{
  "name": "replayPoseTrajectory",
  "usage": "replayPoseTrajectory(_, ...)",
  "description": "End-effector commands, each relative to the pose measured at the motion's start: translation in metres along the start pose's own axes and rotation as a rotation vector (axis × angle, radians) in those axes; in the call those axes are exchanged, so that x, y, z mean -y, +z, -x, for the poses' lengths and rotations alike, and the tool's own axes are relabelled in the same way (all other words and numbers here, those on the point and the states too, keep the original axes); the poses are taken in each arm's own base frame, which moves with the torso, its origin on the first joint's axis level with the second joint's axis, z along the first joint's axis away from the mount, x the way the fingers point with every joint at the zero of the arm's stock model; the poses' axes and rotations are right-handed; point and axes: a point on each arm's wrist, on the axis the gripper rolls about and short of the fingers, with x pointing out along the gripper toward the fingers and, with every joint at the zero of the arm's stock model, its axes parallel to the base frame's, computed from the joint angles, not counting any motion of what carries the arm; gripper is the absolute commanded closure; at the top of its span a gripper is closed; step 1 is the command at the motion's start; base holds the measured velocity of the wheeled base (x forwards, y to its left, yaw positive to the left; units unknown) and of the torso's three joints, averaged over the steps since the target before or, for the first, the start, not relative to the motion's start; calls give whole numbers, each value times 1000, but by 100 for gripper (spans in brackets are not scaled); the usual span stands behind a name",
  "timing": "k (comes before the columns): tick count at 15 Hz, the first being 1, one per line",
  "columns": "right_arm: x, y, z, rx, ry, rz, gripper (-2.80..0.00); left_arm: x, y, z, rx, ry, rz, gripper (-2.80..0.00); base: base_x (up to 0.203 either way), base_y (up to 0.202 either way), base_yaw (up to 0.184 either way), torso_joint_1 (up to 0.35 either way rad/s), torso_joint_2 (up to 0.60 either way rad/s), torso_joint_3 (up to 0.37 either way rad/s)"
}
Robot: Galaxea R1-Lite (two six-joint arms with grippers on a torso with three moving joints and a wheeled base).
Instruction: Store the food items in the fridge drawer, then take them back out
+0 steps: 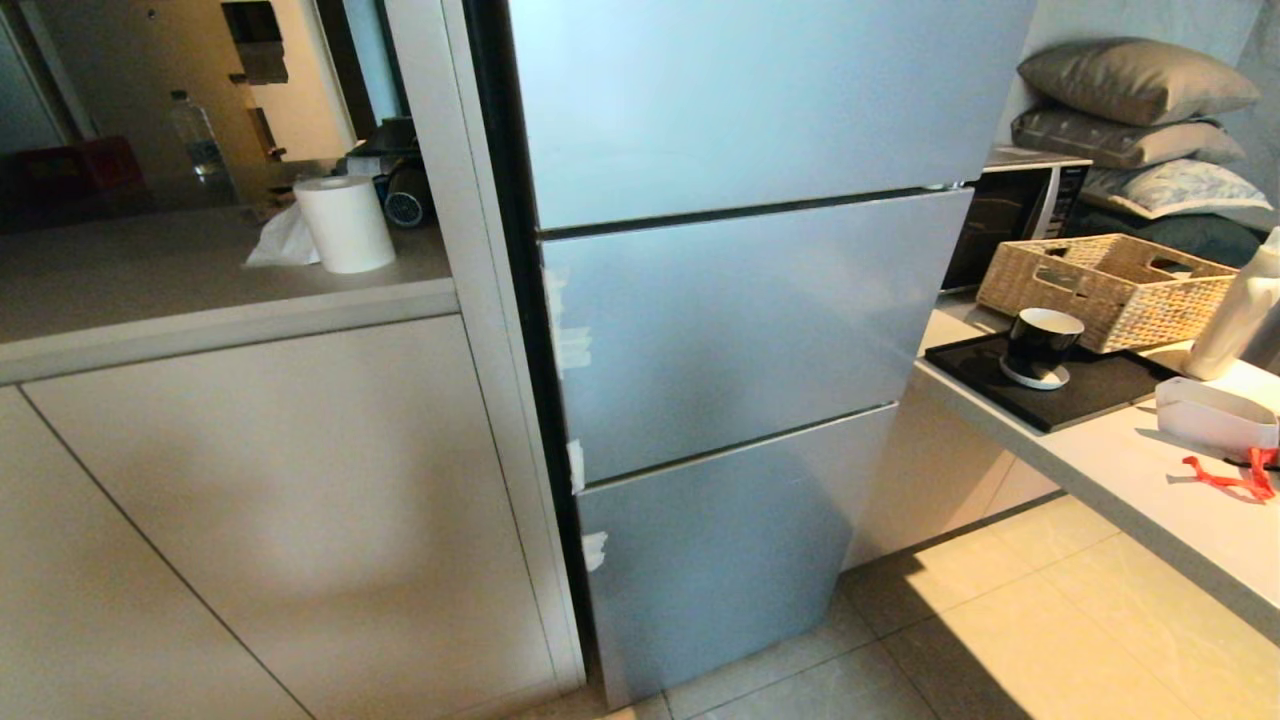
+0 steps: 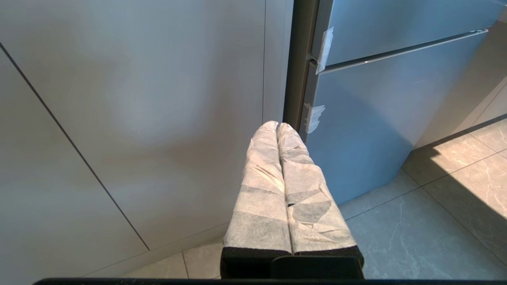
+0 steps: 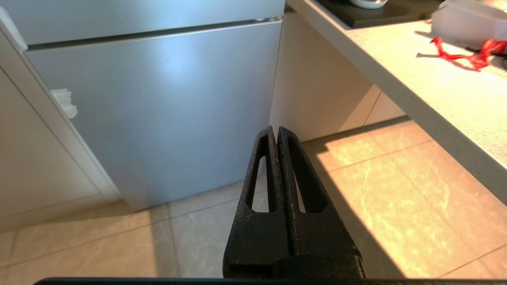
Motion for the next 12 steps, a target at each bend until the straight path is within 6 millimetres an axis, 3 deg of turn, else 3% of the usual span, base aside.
replayPoseTrajectory(1, -1, -15, 10, 65, -9, 6, 0, 0, 0, 0, 0, 1, 0, 0, 0, 0, 0, 0, 0, 0)
replayPoseTrajectory(12, -1, -15, 10, 64, -11, -69, 0, 0, 0, 0, 0, 1, 0, 0, 0, 0, 0, 0, 0, 0)
